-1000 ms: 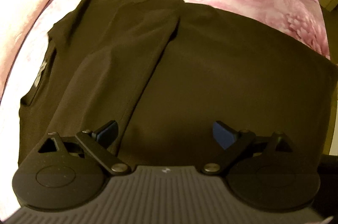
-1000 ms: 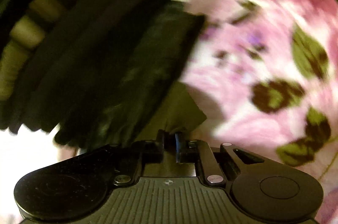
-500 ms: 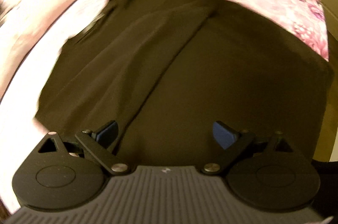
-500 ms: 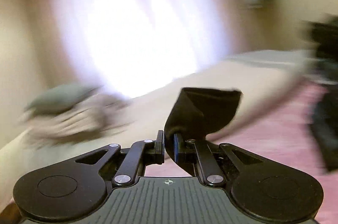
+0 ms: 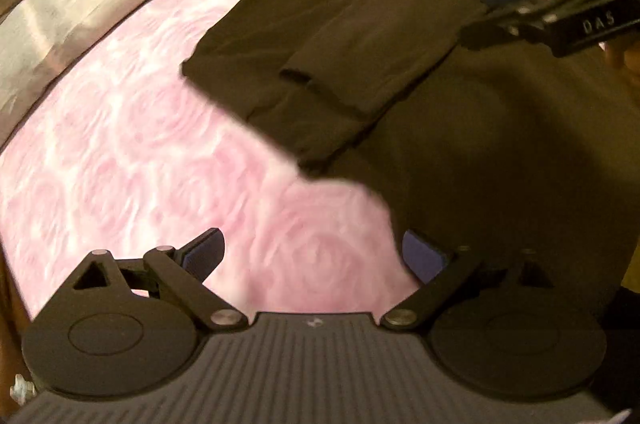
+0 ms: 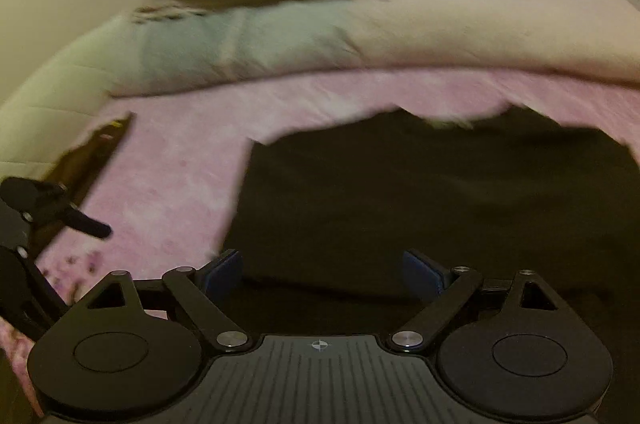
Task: Fold clothes
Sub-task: 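Grasp the sweater edge with the right gripper and fold it over, then release the folded edge with the right gripper onto the sweater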
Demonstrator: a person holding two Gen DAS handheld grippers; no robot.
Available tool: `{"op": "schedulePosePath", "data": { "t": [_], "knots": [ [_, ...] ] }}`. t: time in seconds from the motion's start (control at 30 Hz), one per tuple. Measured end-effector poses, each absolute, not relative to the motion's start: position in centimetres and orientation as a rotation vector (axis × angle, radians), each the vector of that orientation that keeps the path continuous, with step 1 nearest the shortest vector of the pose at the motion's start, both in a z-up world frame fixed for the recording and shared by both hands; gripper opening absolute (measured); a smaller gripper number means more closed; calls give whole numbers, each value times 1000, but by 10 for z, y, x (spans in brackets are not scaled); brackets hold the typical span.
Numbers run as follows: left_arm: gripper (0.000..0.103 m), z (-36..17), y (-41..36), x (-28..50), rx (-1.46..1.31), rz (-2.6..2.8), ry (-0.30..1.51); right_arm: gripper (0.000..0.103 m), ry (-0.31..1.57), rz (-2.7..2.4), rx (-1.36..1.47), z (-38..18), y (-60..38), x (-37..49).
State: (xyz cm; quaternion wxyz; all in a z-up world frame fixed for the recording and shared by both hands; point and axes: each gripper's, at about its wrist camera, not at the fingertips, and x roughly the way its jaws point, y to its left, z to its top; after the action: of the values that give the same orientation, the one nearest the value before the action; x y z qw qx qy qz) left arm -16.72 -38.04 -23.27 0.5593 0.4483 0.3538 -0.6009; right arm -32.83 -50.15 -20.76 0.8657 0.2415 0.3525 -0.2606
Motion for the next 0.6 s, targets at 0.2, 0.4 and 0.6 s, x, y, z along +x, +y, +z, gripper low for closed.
{"op": "schedulePosePath", "data": {
  "t": [0.2,0.4,0.6],
  "knots": [
    [67,-247,-445,-160,906,-1482,875,90,817,-736,602,-208,-534,-384],
    [64,-278,-508,-141,740,-1465,1018,90,835,-789,617,-219,-549,-414],
    [5,-281,-510,-144,756,-1473,1009,90,867,-811,655,-235,-556,-425]
  ]
}}
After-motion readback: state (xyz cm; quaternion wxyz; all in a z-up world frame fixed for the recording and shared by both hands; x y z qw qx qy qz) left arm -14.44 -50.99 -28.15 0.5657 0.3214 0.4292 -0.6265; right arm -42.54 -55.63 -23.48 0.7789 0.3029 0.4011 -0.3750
